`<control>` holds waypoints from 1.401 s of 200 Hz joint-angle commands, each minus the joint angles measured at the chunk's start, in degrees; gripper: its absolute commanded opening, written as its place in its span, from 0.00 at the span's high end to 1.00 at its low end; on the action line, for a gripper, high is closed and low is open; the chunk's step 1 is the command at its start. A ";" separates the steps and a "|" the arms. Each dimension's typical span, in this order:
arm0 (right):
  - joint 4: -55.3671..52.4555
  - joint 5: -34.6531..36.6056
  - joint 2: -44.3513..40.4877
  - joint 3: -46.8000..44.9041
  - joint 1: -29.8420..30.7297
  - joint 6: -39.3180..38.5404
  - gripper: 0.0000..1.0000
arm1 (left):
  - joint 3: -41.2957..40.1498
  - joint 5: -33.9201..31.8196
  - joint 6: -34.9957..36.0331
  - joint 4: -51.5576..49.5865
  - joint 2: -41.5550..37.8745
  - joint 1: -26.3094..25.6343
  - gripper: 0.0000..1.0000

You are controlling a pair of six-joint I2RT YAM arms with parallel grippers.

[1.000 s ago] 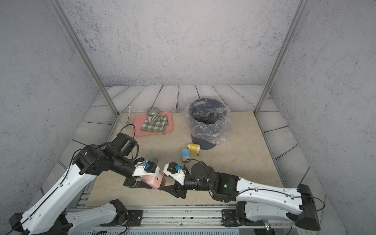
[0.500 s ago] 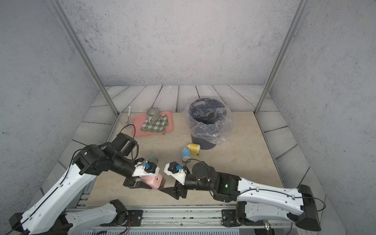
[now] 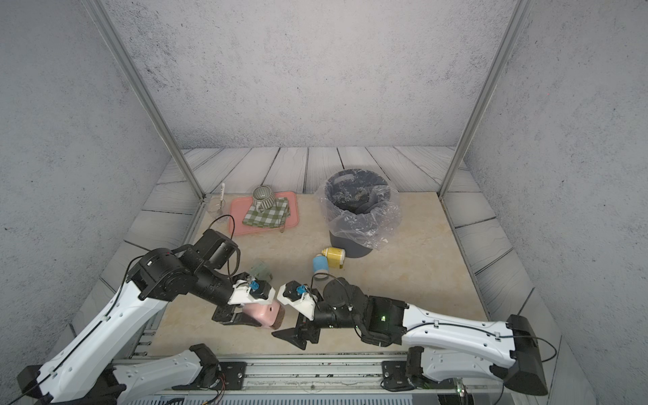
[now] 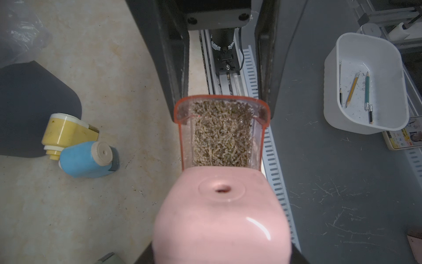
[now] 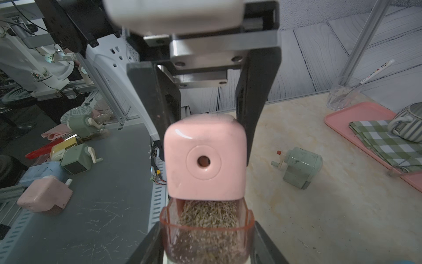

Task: Take out the pencil sharpener tray and clean the shavings
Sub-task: Open the container of the pencil sharpener.

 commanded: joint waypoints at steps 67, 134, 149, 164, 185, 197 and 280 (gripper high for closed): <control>2.00 1.71 -0.42 0.68 0.13 0.04 0.20 | 0.02 3.28 -1.23 1.82 -1.77 -0.36 1.00; 3.05 4.73 -1.85 -0.30 0.16 -0.04 0.28 | -0.76 4.65 -2.71 2.76 -2.39 -0.51 1.00; 3.01 5.19 -2.44 -0.50 0.18 -0.30 0.30 | -0.95 4.47 -2.70 2.51 -2.55 -0.60 1.00; 3.01 5.29 -2.91 -0.69 0.18 -0.37 0.32 | -1.22 4.30 -2.69 2.33 -2.63 -0.69 1.00; 2.53 5.08 -2.96 -0.64 0.11 -0.41 0.36 | -1.57 4.13 -2.71 2.38 -2.74 -0.78 1.00; 2.32 4.85 -2.69 -0.63 0.14 -0.40 0.38 | -1.57 4.04 -2.71 2.46 -2.78 -0.78 1.00; 0.99 0.03 -0.41 0.32 0.16 0.27 0.27 | -0.12 3.37 -2.05 2.12 -2.05 -0.86 1.00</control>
